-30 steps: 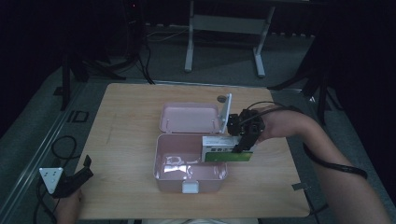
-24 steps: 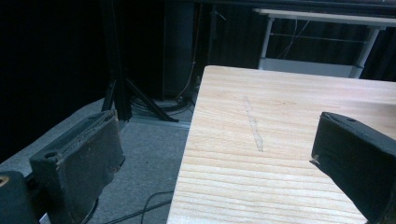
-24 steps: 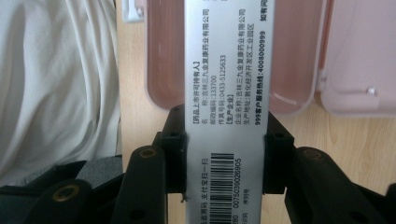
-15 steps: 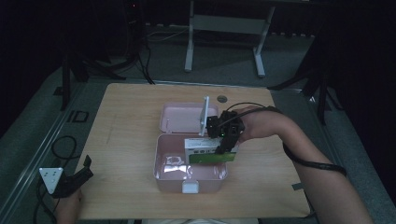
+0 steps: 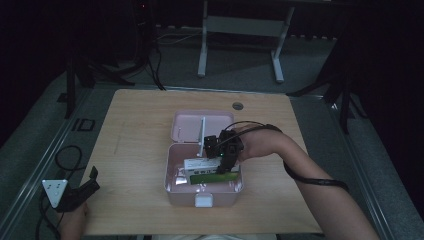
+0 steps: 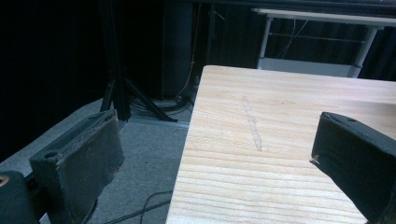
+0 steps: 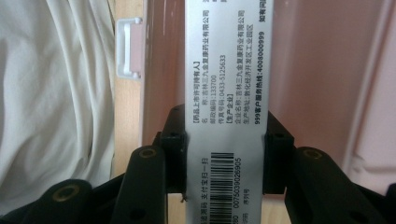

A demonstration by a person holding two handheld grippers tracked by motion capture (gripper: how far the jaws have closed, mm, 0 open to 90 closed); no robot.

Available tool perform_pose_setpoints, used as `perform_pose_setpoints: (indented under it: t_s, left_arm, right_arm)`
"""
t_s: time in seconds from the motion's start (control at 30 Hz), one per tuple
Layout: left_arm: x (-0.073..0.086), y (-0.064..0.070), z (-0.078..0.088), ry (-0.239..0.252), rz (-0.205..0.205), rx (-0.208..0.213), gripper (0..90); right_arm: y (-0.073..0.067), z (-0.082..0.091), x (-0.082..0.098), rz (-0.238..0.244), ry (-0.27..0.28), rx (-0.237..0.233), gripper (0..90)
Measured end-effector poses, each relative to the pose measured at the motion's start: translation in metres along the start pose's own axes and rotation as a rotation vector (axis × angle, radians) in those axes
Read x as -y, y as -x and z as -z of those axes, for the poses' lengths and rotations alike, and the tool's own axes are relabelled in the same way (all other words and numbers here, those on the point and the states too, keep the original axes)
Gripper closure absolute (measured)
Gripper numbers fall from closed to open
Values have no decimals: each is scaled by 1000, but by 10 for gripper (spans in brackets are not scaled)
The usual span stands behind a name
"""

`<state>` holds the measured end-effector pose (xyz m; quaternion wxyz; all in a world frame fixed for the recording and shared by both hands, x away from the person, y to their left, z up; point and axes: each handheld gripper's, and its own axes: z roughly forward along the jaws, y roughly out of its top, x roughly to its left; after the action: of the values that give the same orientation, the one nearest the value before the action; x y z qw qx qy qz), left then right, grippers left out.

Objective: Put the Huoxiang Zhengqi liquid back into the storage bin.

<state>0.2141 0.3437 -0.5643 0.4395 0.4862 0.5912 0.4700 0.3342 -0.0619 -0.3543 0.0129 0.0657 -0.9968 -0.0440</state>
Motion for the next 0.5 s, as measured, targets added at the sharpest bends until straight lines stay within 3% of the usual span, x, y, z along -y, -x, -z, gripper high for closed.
perform_pose_setpoints:
  t_s: [0.5]
  left_arm:
    - [0, 0, 0, -1, -1, 2, 21]
  right_arm:
    - [7, -55, -4, -23, 1, -71, 618]
